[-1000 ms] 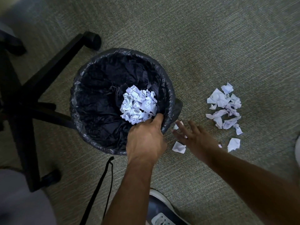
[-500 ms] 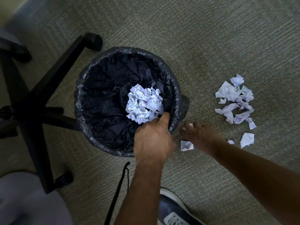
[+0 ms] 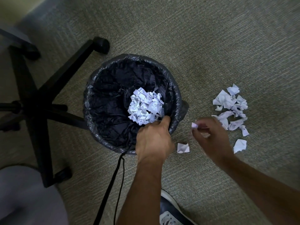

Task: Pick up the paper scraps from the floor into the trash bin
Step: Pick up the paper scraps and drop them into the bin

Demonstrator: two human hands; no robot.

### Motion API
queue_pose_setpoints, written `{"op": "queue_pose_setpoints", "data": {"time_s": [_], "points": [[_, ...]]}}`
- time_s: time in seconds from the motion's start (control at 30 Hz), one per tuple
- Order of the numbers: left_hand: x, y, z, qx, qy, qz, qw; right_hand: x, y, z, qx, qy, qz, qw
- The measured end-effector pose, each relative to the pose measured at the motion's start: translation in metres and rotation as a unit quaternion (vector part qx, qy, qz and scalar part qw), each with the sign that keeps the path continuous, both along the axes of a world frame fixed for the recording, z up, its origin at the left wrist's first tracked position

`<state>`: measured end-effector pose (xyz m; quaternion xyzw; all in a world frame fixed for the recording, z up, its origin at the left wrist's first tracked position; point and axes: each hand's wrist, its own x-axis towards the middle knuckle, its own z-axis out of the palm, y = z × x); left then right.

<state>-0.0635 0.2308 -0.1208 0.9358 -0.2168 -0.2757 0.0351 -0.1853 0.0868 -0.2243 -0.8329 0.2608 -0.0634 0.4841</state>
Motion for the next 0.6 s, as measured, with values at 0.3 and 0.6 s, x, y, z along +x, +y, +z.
{"op": "queue_pose_setpoints", "data": {"time_s": [0.3,0.6], "points": [[-0.001,0.0,0.0,-0.002,-0.007,0.004,1.0,0.073,0.033,0.108,0.061,-0.219,0.021,0.974],[-0.002,0.0,-0.003,0.008,-0.015,-0.007,1.0,0.05,0.021,0.061,0.07,-0.119,-0.066,0.988]]}}
